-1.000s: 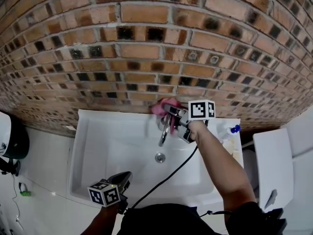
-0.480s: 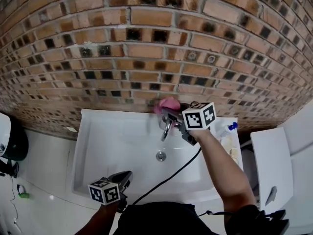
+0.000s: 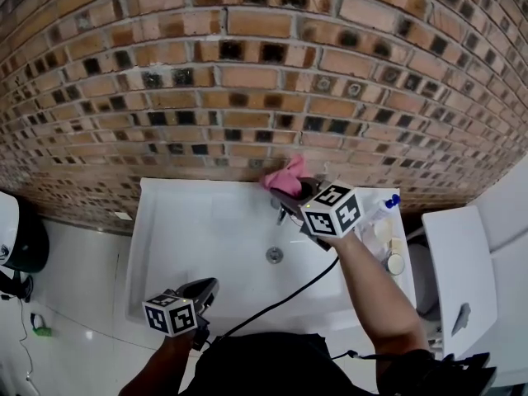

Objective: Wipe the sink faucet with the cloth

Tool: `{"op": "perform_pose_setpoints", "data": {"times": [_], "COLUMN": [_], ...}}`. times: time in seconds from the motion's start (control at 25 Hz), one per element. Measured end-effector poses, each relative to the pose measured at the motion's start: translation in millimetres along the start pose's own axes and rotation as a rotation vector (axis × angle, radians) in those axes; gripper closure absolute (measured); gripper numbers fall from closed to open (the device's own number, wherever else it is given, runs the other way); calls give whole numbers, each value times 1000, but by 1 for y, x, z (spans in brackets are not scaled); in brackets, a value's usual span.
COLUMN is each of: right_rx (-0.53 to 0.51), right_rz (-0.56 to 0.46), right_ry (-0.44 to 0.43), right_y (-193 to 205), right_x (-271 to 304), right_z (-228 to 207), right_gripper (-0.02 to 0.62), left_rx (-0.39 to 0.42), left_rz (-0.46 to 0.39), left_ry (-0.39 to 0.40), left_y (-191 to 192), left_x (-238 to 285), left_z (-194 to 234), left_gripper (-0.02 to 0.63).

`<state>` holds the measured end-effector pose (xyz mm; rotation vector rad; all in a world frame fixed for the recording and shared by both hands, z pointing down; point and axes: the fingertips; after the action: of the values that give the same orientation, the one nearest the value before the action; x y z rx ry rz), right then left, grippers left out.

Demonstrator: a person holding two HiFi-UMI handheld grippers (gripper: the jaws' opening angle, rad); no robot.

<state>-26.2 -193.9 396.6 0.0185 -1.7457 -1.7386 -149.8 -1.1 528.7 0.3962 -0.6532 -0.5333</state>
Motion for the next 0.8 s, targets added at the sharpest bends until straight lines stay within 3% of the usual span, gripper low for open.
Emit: {"op": "perform_pose_setpoints", "data": {"times": [0.4, 0.8], "right_rx": [-9, 104], "right_rz": [-73, -131], "right_ry": [77, 165], "right_y": [14, 51], "right_x": [-10, -8], "right_z": [33, 60], "right_gripper": [551, 551], "left_rx": [34, 33], "left_rz": [33, 26], "left_ry": [18, 18], "left_y": [5, 3], "left_x": [-9, -10], "left_z": [2, 8], "left_gripper": [601, 601]}}
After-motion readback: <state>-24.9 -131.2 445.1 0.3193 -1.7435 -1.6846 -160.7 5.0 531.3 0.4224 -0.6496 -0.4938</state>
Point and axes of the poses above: the fingertips, and each gripper's own axes: x forward along the fingers, z to its left, y out of its underside, and after that the axes turned 12 degrees about -x, right-handed
